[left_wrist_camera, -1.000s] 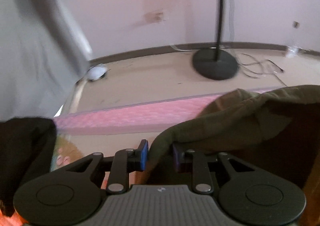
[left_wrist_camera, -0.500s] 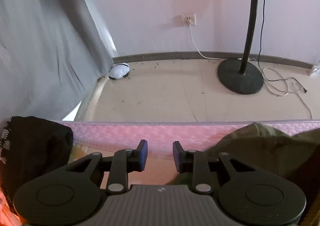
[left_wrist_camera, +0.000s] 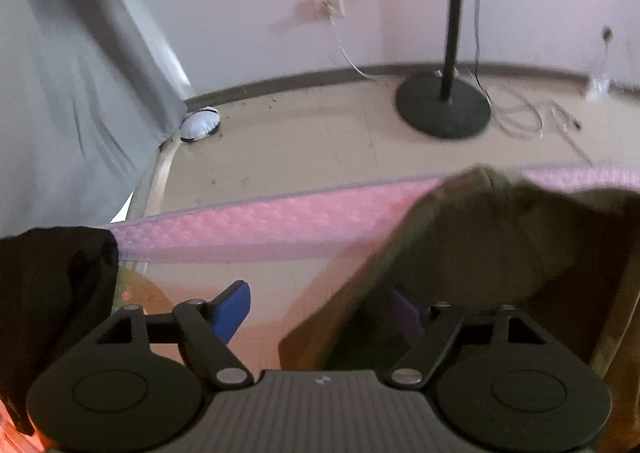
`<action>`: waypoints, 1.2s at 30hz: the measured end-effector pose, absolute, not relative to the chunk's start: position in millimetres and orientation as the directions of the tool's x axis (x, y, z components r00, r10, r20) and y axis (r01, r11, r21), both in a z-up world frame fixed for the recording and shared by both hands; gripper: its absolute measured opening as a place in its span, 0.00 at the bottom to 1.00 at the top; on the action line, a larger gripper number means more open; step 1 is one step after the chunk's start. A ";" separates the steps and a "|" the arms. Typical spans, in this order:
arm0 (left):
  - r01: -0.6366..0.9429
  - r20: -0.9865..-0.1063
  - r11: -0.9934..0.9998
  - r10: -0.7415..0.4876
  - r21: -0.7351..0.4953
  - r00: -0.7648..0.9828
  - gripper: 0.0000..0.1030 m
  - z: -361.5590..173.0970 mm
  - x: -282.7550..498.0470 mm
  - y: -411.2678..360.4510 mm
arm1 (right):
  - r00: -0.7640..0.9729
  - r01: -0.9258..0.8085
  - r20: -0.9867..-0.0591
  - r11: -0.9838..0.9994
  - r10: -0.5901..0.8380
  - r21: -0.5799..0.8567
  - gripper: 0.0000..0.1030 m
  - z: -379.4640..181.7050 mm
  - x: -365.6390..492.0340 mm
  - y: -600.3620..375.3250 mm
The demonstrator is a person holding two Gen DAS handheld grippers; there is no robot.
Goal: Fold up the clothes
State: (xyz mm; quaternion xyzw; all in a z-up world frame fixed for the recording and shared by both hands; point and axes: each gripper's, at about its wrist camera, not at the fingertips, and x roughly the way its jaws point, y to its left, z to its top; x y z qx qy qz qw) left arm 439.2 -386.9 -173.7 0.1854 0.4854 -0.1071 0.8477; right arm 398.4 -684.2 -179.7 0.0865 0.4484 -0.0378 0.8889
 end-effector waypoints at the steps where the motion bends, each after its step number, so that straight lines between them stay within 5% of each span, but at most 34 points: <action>1: 0.374 -0.865 0.898 0.014 0.232 0.502 0.78 -177.1 438.2 -390.3 | 0.576 0.126 -0.817 0.987 0.008 0.098 0.47 -181.1 405.7 -680.1; 3: 0.384 -0.864 0.873 0.079 0.300 0.497 0.79 -187.6 437.6 -397.0 | 0.553 0.084 -0.833 0.996 -0.023 0.029 0.47 -185.3 414.4 -668.5; 5: 0.383 -0.854 0.842 0.161 0.380 0.494 0.79 -200.3 437.9 -403.2 | 0.533 0.035 -0.845 0.999 -0.038 -0.022 0.30 -189.7 416.3 -657.0; 6: 0.381 -0.858 0.840 0.174 0.385 0.483 0.76 -204.1 438.1 -402.5 | 0.532 0.008 -0.846 1.000 -0.028 -0.028 0.12 -190.8 417.6 -652.5; 13: 0.337 -0.890 0.899 0.111 0.279 0.442 0.29 -199.7 436.0 -380.1 | 0.621 -0.098 -0.782 0.995 0.049 -0.016 0.08 -177.9 393.9 -654.1; 15: 0.305 -0.901 0.920 0.102 0.247 0.423 0.27 -198.8 436.2 -368.2 | 0.640 -0.140 -0.765 0.990 0.075 -0.020 0.07 -173.3 379.9 -659.6; 21: 0.187 -0.923 0.973 0.054 0.134 0.381 0.28 -196.6 432.0 -332.7 | 0.640 -0.214 -0.753 0.977 0.150 0.013 0.07 -166.7 342.0 -676.2; 30: 0.058 -0.938 0.998 0.003 0.025 0.346 0.55 -205.6 418.2 -300.8 | 0.520 -0.200 -0.842 0.979 0.146 0.046 0.05 -191.8 325.3 -683.6; 36: 0.043 -0.928 0.998 0.015 0.034 0.372 0.59 -188.8 412.2 -299.0 | 0.473 -0.084 -0.871 0.991 0.134 0.107 0.19 -189.9 324.9 -694.6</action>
